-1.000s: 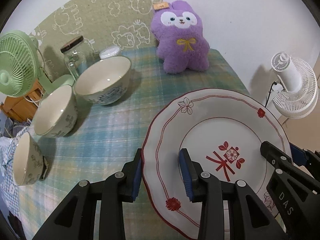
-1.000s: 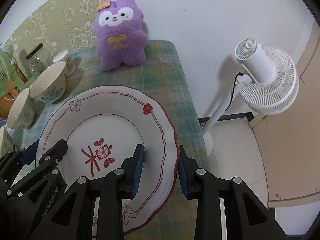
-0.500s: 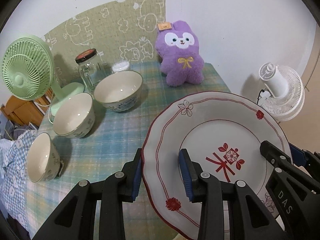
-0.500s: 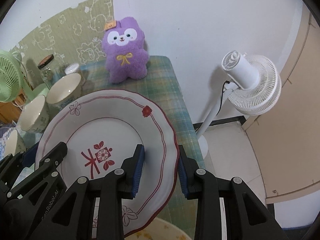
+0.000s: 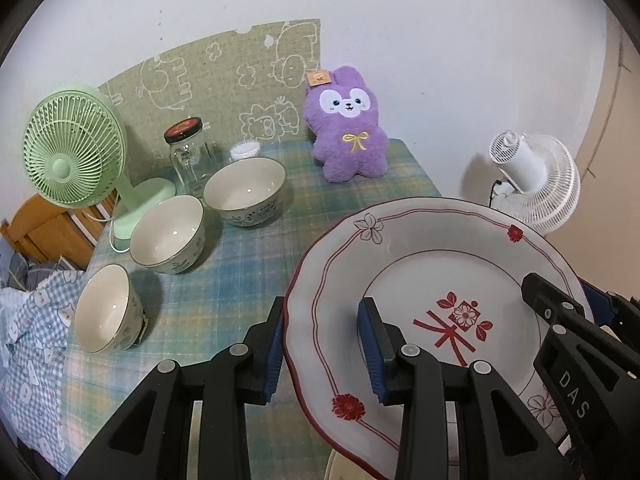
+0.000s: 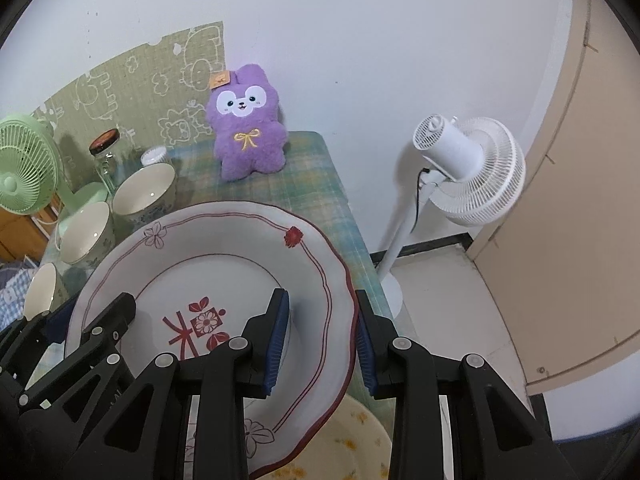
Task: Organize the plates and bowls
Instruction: 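Lift the red-print plate with both tools and carry it over the yellow-flower stack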
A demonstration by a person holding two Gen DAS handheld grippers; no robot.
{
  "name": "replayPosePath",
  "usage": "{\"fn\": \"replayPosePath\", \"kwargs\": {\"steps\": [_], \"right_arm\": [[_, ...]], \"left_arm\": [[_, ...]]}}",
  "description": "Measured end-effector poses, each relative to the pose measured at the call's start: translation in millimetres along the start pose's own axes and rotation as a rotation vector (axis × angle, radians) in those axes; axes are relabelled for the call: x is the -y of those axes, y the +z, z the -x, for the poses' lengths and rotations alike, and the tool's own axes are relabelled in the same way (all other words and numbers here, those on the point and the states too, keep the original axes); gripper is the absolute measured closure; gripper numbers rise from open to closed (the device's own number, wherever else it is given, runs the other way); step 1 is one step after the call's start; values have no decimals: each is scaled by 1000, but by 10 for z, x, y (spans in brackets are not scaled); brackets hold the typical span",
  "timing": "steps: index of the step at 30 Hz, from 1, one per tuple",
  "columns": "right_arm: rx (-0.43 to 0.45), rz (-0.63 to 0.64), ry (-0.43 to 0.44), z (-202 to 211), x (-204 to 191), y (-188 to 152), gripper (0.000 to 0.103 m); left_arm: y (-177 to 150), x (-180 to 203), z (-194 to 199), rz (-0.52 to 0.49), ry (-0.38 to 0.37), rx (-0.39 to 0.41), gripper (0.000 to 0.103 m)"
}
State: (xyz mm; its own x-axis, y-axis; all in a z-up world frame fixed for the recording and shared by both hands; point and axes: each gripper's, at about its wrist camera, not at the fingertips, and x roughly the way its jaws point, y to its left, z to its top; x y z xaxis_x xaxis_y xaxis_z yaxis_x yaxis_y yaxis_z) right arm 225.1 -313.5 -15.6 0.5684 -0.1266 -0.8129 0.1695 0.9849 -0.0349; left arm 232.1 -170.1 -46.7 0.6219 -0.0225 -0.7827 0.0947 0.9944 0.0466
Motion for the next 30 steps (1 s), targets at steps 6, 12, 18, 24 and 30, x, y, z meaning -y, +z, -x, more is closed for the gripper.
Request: {"fn": "replayPosePath", "kwargs": {"steps": [6,12,18,24,30], "right_arm": [[-8,-17,-20,129,35,-193,68],[-16,-36,-37,192,84,-387,68],[-42,-60,-49,167,121,-617,68],[-59,-68,-58,134,158,-808,68],[-82,-95,-62,62,223,-1000,68]], "left_arm": [[-149,18,105,-19,-20,-8,68],[-318,47,160,-35,-41,-17,68],[-507,98,117,-55,-49,-44,68],[-693,137,71,-67,-59,-62,68],[-852,186,17,-87,-68,-76,68]]}}
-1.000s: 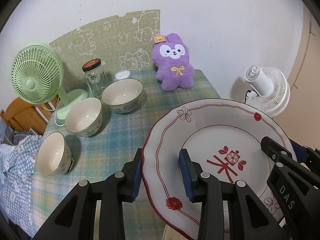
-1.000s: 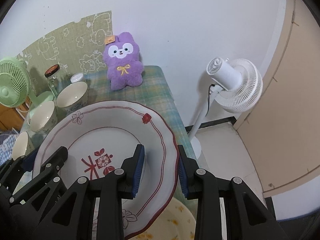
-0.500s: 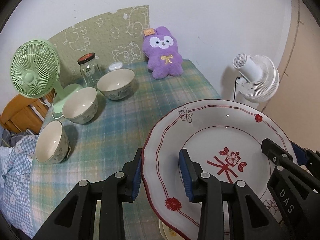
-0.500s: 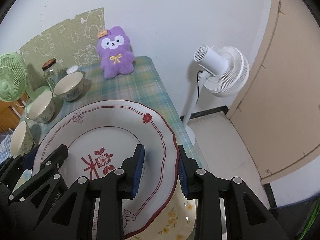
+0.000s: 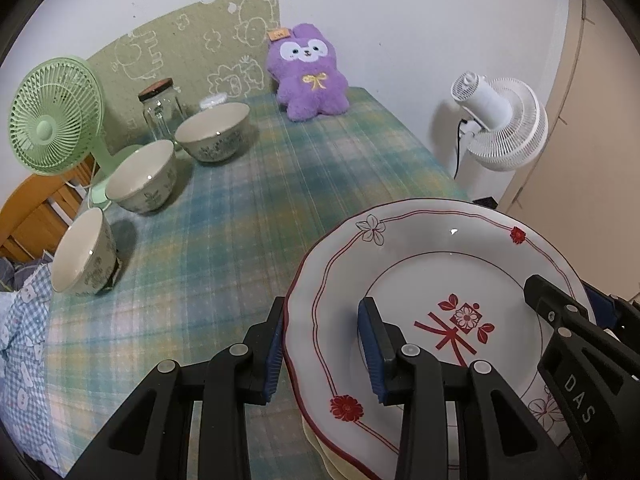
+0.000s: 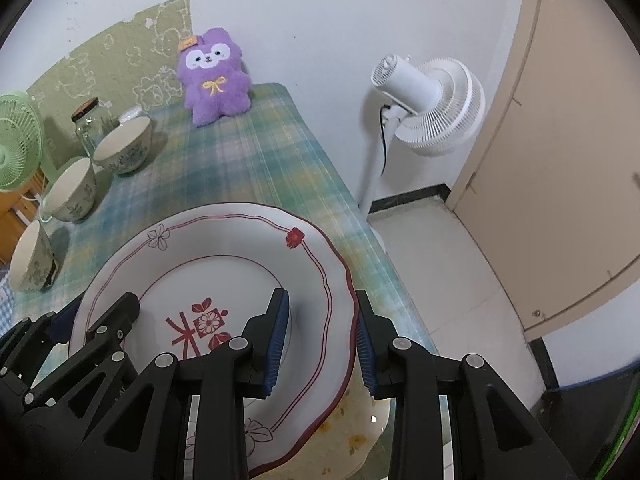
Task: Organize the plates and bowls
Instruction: 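Lift the red-print plate with both tools and carry it over the yellow-flower stack, then lower the red-print plate onto the yellow-flower stack and open both tools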
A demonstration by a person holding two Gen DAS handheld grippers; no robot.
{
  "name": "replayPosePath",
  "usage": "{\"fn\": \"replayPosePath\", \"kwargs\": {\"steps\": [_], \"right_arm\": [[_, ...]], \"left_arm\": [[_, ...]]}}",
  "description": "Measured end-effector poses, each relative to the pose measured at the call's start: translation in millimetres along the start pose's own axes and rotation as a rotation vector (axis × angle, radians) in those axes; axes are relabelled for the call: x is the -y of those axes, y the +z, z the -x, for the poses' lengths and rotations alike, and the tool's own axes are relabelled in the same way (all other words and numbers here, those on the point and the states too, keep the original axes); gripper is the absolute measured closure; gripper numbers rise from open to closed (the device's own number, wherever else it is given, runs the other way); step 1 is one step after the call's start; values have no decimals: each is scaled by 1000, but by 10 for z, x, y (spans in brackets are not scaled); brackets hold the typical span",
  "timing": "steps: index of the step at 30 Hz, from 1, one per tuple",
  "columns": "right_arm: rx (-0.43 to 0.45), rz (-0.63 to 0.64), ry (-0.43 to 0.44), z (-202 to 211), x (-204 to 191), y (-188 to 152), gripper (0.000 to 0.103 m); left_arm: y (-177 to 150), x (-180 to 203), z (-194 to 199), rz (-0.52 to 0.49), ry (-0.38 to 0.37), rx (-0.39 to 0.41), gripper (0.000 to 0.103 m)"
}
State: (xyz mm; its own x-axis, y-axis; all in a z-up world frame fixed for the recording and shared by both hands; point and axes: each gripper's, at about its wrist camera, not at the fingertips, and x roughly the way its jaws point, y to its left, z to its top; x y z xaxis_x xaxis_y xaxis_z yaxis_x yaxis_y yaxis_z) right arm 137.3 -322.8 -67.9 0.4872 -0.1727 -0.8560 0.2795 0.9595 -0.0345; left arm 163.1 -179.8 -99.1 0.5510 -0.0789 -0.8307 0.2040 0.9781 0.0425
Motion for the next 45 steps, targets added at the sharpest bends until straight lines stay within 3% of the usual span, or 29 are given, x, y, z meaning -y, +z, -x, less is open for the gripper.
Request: {"fn": "replayPosePath", "kwargs": {"steps": [22,36,39,45], "right_arm": [[-80,-5,-25,-292,146,-328,68],[-92,-16,-30,-335,203,-372,68],[-97,-6,-40,-332,181,-377,68],[-104,3,-36,-340,181,-377,68]], "left_arm": [[-348,184,-222,-28,-8,-77,68],[-384,276,-233,-57,21,-58,67],[-398,314,-245,-77,35,-62,59],[-396,301,-240,-81,24,-59,59]]}}
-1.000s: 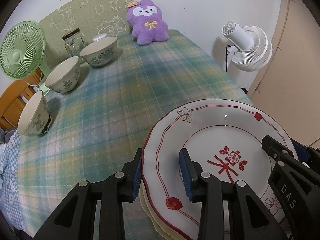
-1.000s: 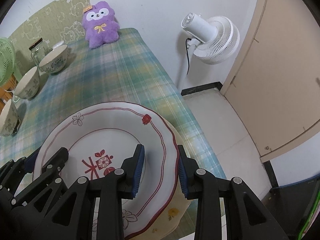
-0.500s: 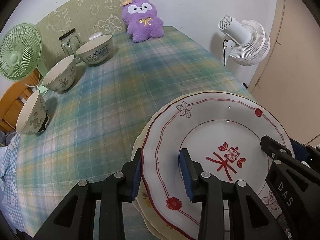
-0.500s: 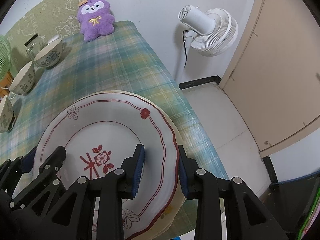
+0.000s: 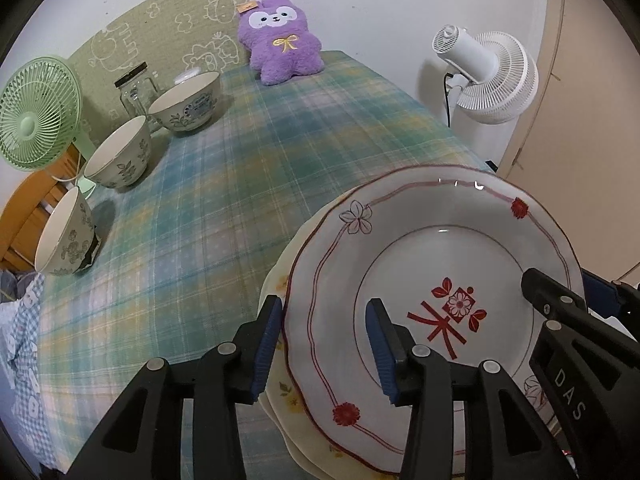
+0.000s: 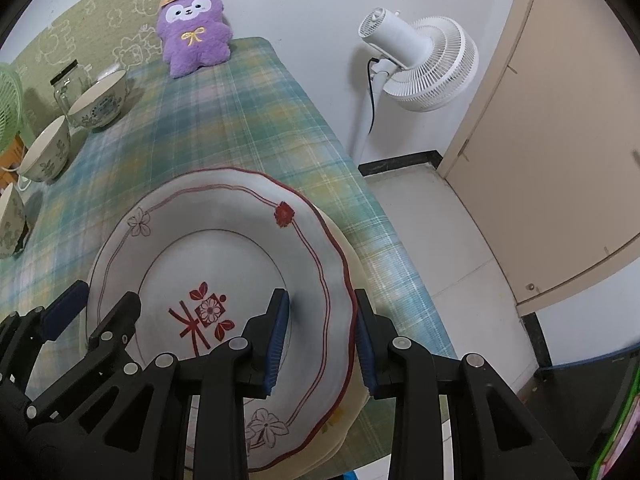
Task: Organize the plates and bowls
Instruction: 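Lower the red-print plate onto the yellow-flower stack and open both tools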
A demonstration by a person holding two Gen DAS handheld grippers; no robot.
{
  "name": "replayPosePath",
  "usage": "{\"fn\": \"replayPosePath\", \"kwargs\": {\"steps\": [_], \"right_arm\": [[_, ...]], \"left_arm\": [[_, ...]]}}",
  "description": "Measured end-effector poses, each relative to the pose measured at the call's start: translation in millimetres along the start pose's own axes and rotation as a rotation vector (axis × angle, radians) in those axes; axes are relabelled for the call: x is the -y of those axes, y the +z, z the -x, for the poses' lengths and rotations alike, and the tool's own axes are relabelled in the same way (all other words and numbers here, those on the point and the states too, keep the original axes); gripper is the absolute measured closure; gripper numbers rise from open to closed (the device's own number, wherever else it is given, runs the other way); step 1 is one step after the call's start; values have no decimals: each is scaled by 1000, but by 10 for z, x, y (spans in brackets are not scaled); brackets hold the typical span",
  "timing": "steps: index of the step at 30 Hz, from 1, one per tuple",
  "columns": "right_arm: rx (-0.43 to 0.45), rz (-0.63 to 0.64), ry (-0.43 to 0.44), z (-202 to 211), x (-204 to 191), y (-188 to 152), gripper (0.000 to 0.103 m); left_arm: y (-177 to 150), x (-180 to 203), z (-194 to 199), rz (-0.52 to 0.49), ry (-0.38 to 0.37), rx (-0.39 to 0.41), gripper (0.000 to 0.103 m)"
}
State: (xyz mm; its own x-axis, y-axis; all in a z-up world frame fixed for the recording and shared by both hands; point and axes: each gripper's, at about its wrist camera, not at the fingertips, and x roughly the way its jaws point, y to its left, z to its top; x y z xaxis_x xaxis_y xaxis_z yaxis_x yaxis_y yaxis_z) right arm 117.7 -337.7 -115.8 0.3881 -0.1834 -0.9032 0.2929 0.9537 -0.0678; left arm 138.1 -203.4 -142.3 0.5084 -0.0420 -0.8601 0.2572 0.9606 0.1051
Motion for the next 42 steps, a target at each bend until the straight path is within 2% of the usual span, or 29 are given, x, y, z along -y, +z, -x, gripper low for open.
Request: {"fn": "replayPosePath", "kwargs": {"steps": [4,6,8,11,17,27,33,42], "right_arm": [[-11,-1,-4,1,-9,3,67],[-12,8,-3,0,-23,1,61],[-18,3,12,-4,-21,-3,47],[-16,1,21,19,-30,-15,45],[-4,5,27,102,-56,20,43],[88,17,49,541,-210,177,42],[143,43,55,794,-333,255,42],[188,82,110,1063,-465,418,42]], "left_arm": [[-1,-12,0,4,-5,-3,59],[1,-19,2,8,-13,-4,59],[4,-25,7,15,-33,-2,56],[-1,-47,6,25,-41,-8,55],[5,-155,62,57,-58,-7,47],[113,-415,431,93,-44,86,37],[164,-582,642,114,-51,114,36],[251,-779,934,182,-7,159,31]]}}
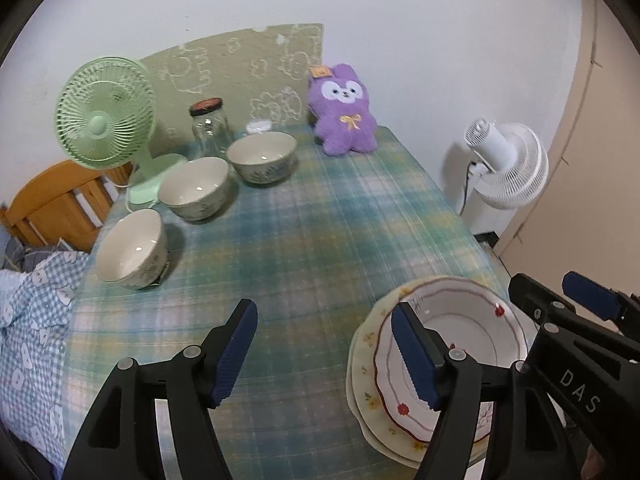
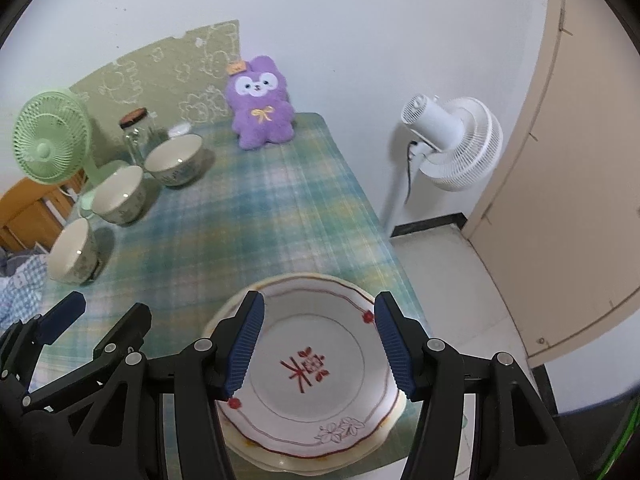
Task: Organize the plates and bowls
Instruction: 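Lower the red-print plate onto the yellow-flower stack and open both tools, then move both tools away from the stack toward the large pale bowl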
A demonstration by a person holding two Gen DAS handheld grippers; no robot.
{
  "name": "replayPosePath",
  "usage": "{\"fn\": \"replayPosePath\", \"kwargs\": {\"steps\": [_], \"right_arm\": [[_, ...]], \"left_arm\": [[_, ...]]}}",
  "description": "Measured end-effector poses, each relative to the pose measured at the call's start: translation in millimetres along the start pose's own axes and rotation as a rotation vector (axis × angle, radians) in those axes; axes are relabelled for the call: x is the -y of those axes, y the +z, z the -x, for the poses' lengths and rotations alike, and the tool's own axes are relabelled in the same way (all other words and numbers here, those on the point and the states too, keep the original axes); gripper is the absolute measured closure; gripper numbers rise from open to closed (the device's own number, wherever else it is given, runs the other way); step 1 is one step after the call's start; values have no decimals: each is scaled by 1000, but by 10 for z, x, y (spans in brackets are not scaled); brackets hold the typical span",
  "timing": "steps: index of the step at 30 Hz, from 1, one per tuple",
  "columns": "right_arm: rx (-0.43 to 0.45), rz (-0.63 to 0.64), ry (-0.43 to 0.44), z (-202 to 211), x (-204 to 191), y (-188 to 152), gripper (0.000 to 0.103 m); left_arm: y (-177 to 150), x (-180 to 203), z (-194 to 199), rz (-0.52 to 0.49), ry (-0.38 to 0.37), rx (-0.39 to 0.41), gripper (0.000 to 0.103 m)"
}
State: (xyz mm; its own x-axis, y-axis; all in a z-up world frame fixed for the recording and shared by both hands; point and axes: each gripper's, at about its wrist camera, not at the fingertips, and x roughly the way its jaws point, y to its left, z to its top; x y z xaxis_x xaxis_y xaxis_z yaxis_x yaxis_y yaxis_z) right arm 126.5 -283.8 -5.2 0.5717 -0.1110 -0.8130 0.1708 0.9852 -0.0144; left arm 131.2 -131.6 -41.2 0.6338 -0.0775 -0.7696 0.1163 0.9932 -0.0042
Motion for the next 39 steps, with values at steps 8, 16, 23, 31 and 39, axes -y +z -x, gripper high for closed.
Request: {"fn": "replayPosePath", "kwargs": {"steps": [8,16,23,31,39], "right_arm": [[68,46,76,148,-140,229,42],[78,107,158,168,-364,324,42],[81,110,165,151,-681,406,42],[90,72,158,125,-1195,455,42],[107,65,137,99,-1650,496,42]], "left_arm": [[195,-155,233,83,69,56,28],[255,-405,265,155,142,74,23],[295,-711,247,164,150,64,23],[389,-1182,178,125,161,61,23],[460,-1596,54,105,145,71,23]]}}
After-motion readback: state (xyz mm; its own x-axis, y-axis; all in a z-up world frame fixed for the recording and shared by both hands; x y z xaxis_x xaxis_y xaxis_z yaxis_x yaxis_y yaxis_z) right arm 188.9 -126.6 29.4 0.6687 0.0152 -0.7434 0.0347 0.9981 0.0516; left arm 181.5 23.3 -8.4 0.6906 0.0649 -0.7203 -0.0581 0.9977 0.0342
